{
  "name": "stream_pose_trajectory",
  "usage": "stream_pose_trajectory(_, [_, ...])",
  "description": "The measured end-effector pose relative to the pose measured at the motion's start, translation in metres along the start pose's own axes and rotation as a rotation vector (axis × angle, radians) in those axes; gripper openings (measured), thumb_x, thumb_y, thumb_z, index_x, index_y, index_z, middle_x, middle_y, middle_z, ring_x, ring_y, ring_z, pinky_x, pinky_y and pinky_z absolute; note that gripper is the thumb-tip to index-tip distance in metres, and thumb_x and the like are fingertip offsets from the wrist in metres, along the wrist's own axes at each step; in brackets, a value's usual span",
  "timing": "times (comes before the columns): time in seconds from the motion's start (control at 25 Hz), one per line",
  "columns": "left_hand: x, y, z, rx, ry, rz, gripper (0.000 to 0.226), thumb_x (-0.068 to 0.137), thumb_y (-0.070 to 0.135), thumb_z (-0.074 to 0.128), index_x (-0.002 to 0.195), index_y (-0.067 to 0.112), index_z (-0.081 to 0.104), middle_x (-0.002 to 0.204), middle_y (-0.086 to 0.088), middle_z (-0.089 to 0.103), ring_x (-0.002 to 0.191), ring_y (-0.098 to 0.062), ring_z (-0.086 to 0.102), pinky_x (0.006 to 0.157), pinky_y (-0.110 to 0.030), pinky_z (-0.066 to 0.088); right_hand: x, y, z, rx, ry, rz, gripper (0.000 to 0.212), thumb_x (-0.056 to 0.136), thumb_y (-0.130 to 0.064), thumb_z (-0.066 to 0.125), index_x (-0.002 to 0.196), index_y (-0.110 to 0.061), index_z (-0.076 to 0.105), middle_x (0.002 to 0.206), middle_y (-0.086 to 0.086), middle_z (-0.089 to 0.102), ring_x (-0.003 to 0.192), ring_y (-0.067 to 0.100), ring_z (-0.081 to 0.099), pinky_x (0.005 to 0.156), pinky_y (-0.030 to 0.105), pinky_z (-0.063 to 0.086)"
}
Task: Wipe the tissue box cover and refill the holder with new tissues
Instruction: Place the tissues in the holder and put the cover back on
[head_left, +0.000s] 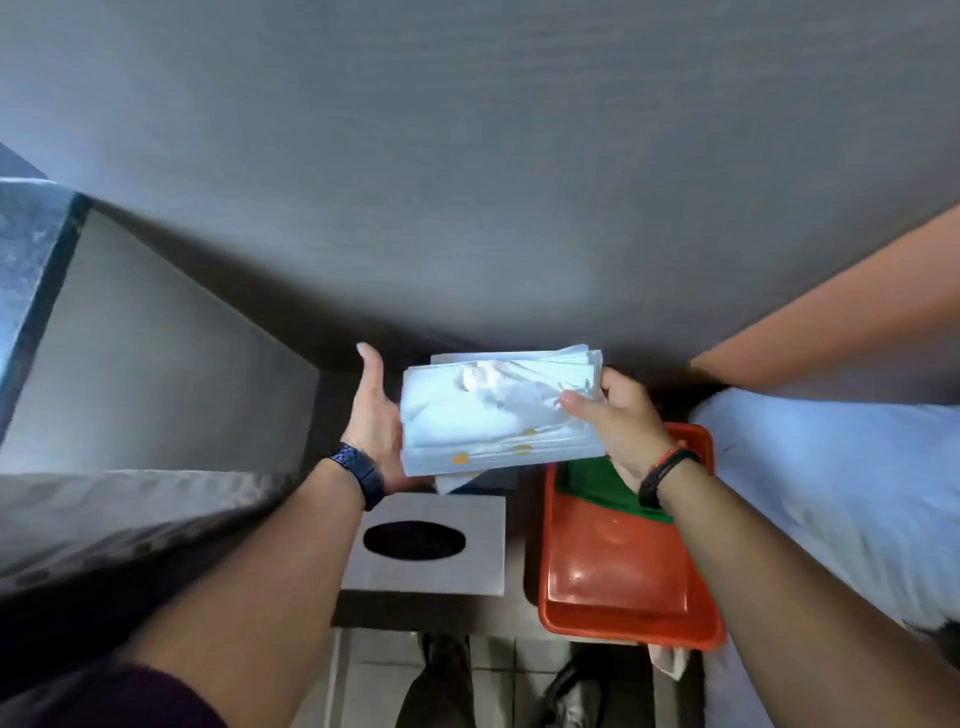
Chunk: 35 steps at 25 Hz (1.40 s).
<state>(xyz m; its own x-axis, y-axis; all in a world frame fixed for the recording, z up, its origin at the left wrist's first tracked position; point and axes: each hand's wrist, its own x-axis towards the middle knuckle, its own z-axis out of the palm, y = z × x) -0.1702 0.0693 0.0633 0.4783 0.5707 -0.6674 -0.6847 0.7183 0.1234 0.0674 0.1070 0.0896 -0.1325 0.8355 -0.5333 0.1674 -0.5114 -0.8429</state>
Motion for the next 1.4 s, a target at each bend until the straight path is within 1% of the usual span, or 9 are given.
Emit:
stream_pose_trajectory(0.08, [0.008, -0.004, -0.028, 0.186, 0.054, 0.056, 0.096, 0.050, 0.081, 0.062, 0.123, 0.019, 0.061, 0.128, -0.015, 0.059, 0.116, -0.038, 0.054, 0.088, -0.052, 0.048, 0.026, 0.031, 0.015, -0.058, 0.039, 0.023, 0.021, 0.084, -0.001, 0.063, 0.096, -0.018, 0.064, 0.104, 0.012, 0.070, 0.099, 0.032, 0.065, 0.096, 0.051, 0.048])
stream_pose_trajectory(0.16, [0.024, -0.003, -0.057, 0.394, 0.250, 0.155, 0.057, 0.062, 0.045, 0.080, 0.109, 0.015, 0.069, 0.117, -0.016, 0.066, 0.100, -0.030, 0.065, 0.071, -0.042, 0.056, 0.049, 0.061, 0.033, -0.140, 0.084, 0.045, 0.016, 0.083, -0.007, 0.064, 0.098, -0.013, 0.064, 0.106, 0.018, 0.069, 0.102, 0.038, 0.063, 0.093, 0.055, 0.048])
stream_pose_trajectory(0.28, [0.039, 0.004, -0.083, 0.585, 0.519, 0.259, 0.030, 0.069, 0.008, 0.078, 0.097, 0.015, 0.068, 0.110, -0.016, 0.068, 0.087, -0.025, 0.070, 0.066, -0.036, 0.057, 0.073, 0.099, 0.056, -0.293, 0.127, 0.105, 0.021, 0.083, -0.015, 0.064, 0.097, 0.000, 0.061, 0.105, 0.024, 0.067, 0.099, 0.040, 0.062, 0.086, 0.049, 0.051])
stream_pose_trajectory(0.44, [0.062, 0.005, -0.122, 0.784, 0.692, 0.261, 0.032, 0.069, 0.007, 0.079, 0.096, 0.016, 0.065, 0.102, -0.006, 0.066, 0.088, -0.020, 0.063, 0.080, -0.035, 0.051, 0.091, 0.136, 0.077, -0.443, 0.128, 0.189, 0.024, 0.082, -0.021, 0.066, 0.085, 0.000, 0.055, 0.078, 0.012, 0.059, 0.073, 0.027, 0.053, 0.062, 0.034, 0.038])
stream_pose_trajectory(0.8, [0.093, -0.009, -0.166, 1.068, 0.871, 0.220, 0.054, 0.055, 0.014, 0.089, 0.102, 0.003, 0.066, 0.110, -0.017, 0.066, 0.099, -0.032, 0.061, 0.086, -0.045, 0.051, 0.099, 0.169, 0.088, -0.785, 0.062, 0.250, 0.024, 0.082, -0.028, 0.065, 0.095, -0.009, 0.061, 0.103, 0.014, 0.069, 0.098, 0.036, 0.062, 0.075, 0.033, 0.049])
stream_pose_trajectory(0.96, [0.093, -0.007, -0.171, 1.585, 1.042, 0.342, 0.088, 0.041, 0.034, 0.092, 0.114, 0.011, 0.048, 0.116, -0.018, 0.055, 0.100, -0.038, 0.053, 0.082, -0.046, 0.048, 0.095, 0.167, 0.091, -0.940, 0.108, 0.209, 0.022, 0.084, -0.034, 0.062, 0.094, -0.015, 0.057, 0.102, 0.017, 0.068, 0.095, 0.040, 0.061, 0.064, 0.029, 0.037])
stream_pose_trajectory(1.12, [0.091, 0.001, -0.162, 2.013, 0.832, 0.674, 0.092, 0.046, 0.061, 0.079, 0.123, 0.021, 0.047, 0.125, -0.012, 0.053, 0.109, -0.037, 0.048, 0.089, -0.047, 0.041, 0.095, 0.165, 0.095, -0.960, 0.168, 0.172, 0.025, 0.085, -0.032, 0.060, 0.104, -0.016, 0.057, 0.104, 0.018, 0.068, 0.096, 0.042, 0.061, 0.064, 0.030, 0.035])
stream_pose_trajectory(1.28, [0.092, 0.007, -0.158, 2.343, 0.412, 0.416, 0.116, 0.043, 0.071, 0.073, 0.140, 0.023, 0.031, 0.143, -0.004, 0.041, 0.127, -0.027, 0.037, 0.104, -0.044, 0.029, 0.095, 0.162, 0.096, -0.961, 0.212, 0.115, 0.036, 0.086, -0.032, 0.063, 0.113, -0.012, 0.052, 0.102, 0.023, 0.067, 0.094, 0.043, 0.062, 0.066, 0.036, 0.043])
stream_pose_trajectory(1.4, [0.094, 0.008, -0.161, 2.459, 0.394, 0.440, 0.109, 0.051, 0.058, 0.078, 0.141, 0.019, 0.031, 0.144, -0.005, 0.040, 0.126, -0.027, 0.036, 0.104, -0.042, 0.029, 0.088, 0.160, 0.098, -1.135, 0.262, -0.025, 0.046, 0.083, -0.035, 0.065, 0.118, -0.011, 0.046, 0.101, 0.021, 0.065, 0.086, 0.043, 0.064, 0.061, 0.038, 0.045])
